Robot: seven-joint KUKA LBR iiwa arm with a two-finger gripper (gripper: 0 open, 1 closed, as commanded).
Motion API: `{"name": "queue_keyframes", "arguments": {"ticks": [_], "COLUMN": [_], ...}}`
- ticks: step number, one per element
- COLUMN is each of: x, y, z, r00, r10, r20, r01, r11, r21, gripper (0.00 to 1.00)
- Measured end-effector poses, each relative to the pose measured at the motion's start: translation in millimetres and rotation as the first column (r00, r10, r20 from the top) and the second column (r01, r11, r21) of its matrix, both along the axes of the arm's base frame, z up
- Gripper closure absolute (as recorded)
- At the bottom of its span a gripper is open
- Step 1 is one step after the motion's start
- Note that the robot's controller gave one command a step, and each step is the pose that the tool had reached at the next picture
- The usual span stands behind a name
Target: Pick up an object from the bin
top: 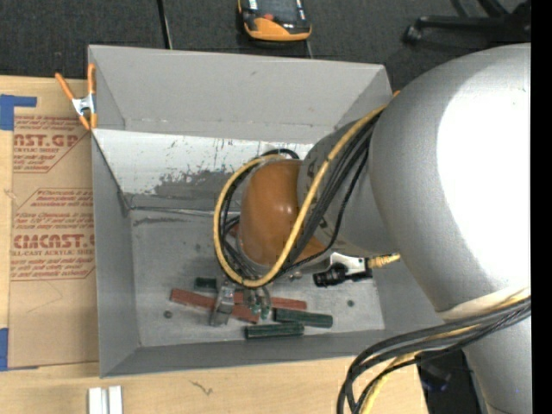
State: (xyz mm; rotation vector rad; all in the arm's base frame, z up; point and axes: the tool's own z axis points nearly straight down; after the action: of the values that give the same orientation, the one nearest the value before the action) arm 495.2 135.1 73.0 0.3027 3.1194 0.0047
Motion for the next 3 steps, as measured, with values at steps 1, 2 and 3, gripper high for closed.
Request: {"name": "queue_keyframes", "arguments": {"ticks": [1, 2, 3], "x": [0.0, -1.4, -1.9], "y": [0, 0, 0], "z": [0, 6, 20], "r00": [1.000, 1.000, 1.000], "r10": [0.000, 0.000, 0.001], "r20": [0.000, -0.007, -0.009], "r01": [0.000, 0.000, -0.001], "r11": [1.000, 1.000, 1.000], "r21": [0.000, -0.001, -0.001], "gripper": [1.00, 1.00, 1.00]}}
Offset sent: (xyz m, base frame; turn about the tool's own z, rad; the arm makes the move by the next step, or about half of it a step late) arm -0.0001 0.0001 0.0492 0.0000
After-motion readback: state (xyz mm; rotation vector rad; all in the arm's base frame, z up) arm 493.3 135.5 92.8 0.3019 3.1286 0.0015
